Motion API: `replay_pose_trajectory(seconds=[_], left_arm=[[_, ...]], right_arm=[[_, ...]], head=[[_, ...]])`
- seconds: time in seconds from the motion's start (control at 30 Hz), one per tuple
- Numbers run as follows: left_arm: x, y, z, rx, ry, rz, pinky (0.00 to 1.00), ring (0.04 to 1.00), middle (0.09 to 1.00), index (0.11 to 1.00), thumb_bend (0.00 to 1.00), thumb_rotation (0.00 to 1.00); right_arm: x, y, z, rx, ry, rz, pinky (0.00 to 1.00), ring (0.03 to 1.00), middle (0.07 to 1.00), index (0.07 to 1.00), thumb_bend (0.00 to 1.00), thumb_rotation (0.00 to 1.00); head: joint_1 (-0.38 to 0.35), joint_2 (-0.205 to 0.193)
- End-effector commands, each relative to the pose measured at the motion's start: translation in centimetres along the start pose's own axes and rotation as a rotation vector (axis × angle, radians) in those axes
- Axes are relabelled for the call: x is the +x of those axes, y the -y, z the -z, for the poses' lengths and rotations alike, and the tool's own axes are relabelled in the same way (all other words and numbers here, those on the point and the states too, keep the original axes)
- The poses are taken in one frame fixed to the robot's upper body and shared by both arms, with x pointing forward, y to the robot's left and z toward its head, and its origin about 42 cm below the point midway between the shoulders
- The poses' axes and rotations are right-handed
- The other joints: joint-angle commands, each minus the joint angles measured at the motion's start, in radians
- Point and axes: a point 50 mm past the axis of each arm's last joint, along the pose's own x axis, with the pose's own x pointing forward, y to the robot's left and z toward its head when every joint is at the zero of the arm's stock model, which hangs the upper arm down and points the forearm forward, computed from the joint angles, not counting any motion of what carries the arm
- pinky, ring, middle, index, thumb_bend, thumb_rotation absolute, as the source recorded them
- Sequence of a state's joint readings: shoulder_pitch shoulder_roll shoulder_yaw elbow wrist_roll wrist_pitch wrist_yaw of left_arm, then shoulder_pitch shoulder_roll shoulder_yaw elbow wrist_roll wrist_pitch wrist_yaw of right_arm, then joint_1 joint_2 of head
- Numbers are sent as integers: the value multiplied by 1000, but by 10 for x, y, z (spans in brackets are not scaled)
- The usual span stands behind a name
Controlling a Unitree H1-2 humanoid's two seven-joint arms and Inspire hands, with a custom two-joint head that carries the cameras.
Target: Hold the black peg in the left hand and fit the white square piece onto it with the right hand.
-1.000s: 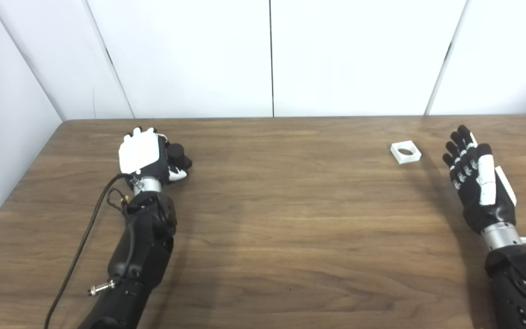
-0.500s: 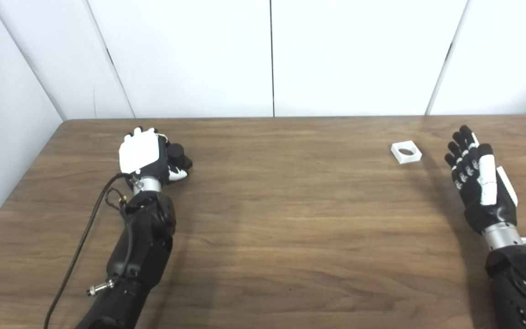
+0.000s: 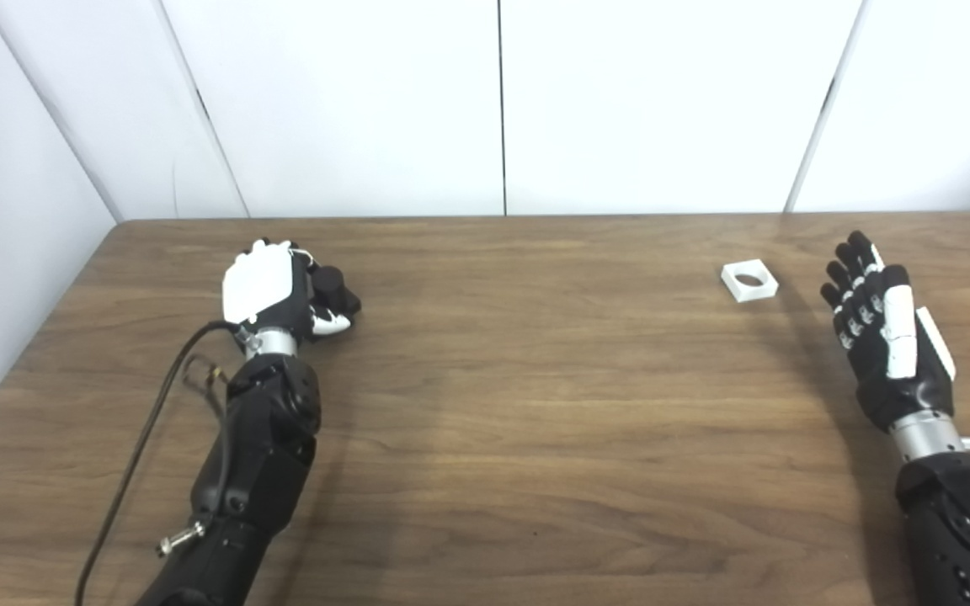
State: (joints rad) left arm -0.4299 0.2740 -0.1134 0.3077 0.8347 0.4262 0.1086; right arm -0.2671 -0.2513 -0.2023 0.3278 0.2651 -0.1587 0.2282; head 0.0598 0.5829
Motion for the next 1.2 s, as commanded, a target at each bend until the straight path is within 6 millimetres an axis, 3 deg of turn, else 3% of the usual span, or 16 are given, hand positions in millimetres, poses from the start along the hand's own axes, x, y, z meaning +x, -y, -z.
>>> replay_pose_trajectory(seconds=[0.0,0.4,1.17], left_arm=[[4,-12,-9,-42,42,-34,1000,1000,906,486,522,59],[-14,-4,-12,-80,79,-4,1000,1000,903,486,522,63],[-81,22,-37,-144,207,115,1000,1000,911,490,523,66]], right_arm=[[-45,-7,54,65,-160,36,1000,1000,1000,1000,532,1000],[-47,-7,50,59,-162,30,1000,1000,1000,1000,534,1000],[-43,-14,46,60,-155,4,1000,1000,1000,1000,523,1000]], head=[[0,1],[-13,9],[-40,28]])
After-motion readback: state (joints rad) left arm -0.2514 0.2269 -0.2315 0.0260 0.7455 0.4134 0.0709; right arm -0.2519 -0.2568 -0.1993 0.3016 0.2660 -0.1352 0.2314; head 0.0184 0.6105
